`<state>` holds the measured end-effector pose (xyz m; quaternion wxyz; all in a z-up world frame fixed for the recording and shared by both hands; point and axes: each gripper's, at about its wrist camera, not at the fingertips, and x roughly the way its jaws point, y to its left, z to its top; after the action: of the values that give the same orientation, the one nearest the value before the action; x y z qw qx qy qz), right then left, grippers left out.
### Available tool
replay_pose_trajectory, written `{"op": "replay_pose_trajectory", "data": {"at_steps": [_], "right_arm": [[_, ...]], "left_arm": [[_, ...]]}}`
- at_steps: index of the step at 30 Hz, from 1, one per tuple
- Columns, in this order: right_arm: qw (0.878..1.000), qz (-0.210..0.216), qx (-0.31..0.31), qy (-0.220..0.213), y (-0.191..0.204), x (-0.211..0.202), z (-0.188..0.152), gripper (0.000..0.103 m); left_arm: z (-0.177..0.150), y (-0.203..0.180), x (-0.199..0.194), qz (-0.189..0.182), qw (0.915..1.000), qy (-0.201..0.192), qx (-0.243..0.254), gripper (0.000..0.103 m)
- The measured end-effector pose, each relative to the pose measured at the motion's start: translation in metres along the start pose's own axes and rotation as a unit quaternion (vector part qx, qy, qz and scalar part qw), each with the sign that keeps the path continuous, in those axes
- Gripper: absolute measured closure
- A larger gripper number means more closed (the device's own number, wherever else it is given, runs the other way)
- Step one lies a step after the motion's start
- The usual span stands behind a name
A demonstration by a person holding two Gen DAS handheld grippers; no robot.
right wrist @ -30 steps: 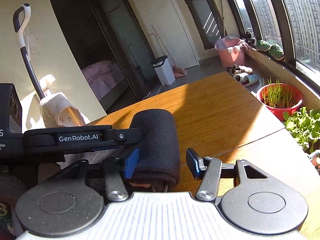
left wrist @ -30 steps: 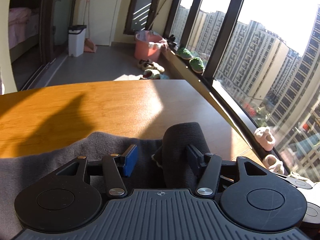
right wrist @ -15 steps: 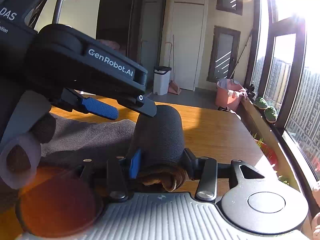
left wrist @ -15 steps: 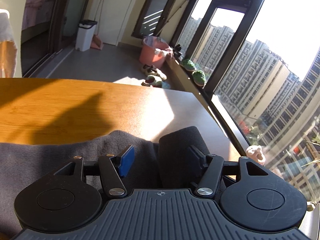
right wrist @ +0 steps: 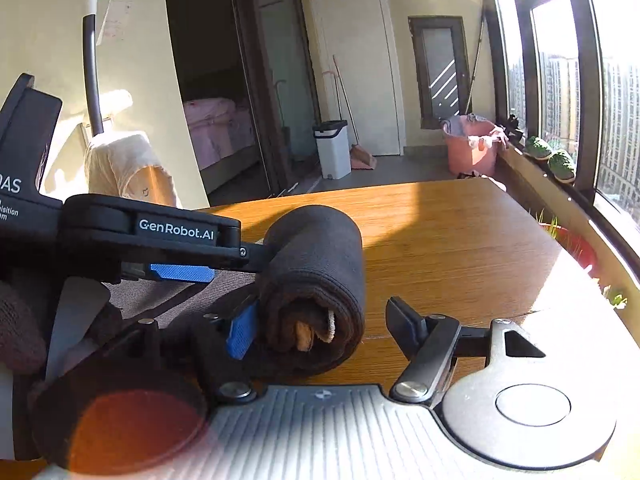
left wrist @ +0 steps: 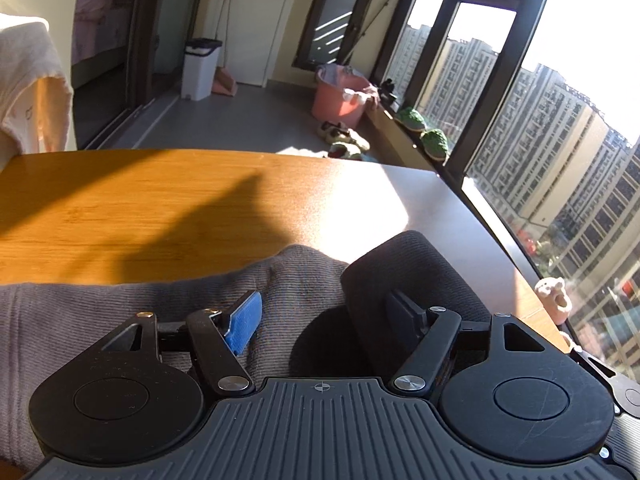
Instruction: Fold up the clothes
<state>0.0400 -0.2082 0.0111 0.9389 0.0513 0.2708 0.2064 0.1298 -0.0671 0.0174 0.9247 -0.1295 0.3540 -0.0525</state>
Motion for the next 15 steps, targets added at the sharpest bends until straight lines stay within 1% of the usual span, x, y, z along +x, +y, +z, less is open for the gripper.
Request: {"op": "replay_pose_trajectory", "data": {"at_steps": [1, 2, 3, 4, 5, 8, 11, 13, 15], "right_arm": [[1.0, 0.006, 0.01, 0.004, -0.002, 0.002, 0.0, 0.031], [1.0, 0.013, 0.02, 0.008, -0.003, 0.004, 0.0, 0.033], [0.999, 0.019, 0.03, 0.013, -0.005, 0.006, -0.001, 0.052], [1.0, 0.014, 0.017, 0.012, -0.002, 0.006, -0.001, 0.057], [1.0, 0.007, -0.001, 0.01, 0.001, 0.006, -0.001, 0.059], [0.998, -0.016, -0.055, 0.005, 0.011, 0.003, -0.002, 0.062], [0.993, -0.039, -0.108, 0.0, 0.022, 0.001, -0.003, 0.062], [0.988, -0.054, -0.144, -0.003, 0.028, -0.001, -0.003, 0.062], [0.978, -0.071, -0.195, -0.004, 0.042, 0.0, -0.007, 0.062]], "left_arm": [[0.0, 0.003, 0.0, 0.0, 1.0, 0.002, -0.004, 0.028], [-0.001, 0.005, -0.001, 0.001, 1.0, 0.003, -0.005, 0.028], [-0.001, 0.006, -0.001, 0.003, 1.0, 0.004, -0.004, 0.028], [-0.002, 0.007, -0.001, 0.005, 1.0, 0.005, -0.003, 0.028], [-0.003, 0.007, -0.001, 0.005, 1.0, 0.005, -0.003, 0.028], [-0.005, 0.006, -0.003, 0.001, 1.0, 0.003, -0.005, 0.028], [-0.004, 0.005, -0.005, -0.009, 0.9998, 0.005, -0.015, 0.03], [-0.003, 0.004, -0.009, -0.014, 0.9996, 0.004, -0.023, 0.03], [0.002, 0.004, -0.014, -0.028, 0.9991, -0.005, -0.031, 0.03]]}}
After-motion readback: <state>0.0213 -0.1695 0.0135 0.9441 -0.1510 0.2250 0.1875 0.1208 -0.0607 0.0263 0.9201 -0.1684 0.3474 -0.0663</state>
